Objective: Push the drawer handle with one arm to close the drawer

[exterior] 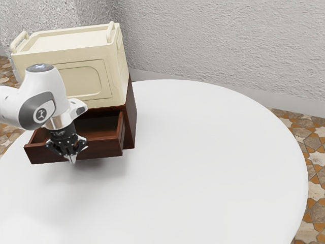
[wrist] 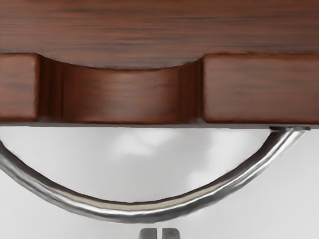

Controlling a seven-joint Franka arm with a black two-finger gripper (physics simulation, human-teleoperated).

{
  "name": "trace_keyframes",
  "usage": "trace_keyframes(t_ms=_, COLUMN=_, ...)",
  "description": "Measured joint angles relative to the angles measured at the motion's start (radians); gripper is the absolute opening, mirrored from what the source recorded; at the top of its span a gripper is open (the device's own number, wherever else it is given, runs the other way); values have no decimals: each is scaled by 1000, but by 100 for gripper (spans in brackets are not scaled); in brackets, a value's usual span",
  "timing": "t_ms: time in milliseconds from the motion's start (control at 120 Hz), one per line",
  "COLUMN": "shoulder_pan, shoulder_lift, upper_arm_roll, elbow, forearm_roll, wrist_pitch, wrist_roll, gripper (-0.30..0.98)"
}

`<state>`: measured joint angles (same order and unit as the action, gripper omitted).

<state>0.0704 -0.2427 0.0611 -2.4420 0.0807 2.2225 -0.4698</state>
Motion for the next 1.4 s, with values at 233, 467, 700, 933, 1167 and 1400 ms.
trace_keyframes(t_ms=233, shoulder_pan=6, shoulder_lift=45, upper_arm_roll=8, elbow=40, forearm_roll=3, wrist_pitch=12, wrist_roll=5, gripper=-10)
trace_keyframes(t_ms=467, shoulder_pan=7, shoulder_lift=84, upper_arm_roll=25, elbow=80, forearm_roll=3, wrist_pitch=25, wrist_roll=15, gripper=-10)
trace_keyframes(t_ms=700, shoulder_pan=7, shoulder_lift=126, upper_arm_roll=34, elbow=122, forearm_roll=3, wrist_pitch=46, wrist_roll=26, gripper=-10)
trace_keyframes(t_ms=933, shoulder_pan=7, shoulder_lift=162, upper_arm_roll=70, elbow=164, forearm_roll=5, wrist_pitch=53, wrist_roll=36, gripper=-10)
trace_keyframes(t_ms=1167, shoulder_pan=5, shoulder_lift=196, upper_arm_roll=73, elbow=203, forearm_roll=5, wrist_pitch=62, wrist_roll=49, gripper=-10)
trace_keyframes(t_ms=1400, shoulder_pan=-8, shoulder_lift=227, upper_arm_roll=89, elbow=237, forearm_roll=6, wrist_pitch=77, wrist_roll=60, gripper=-10)
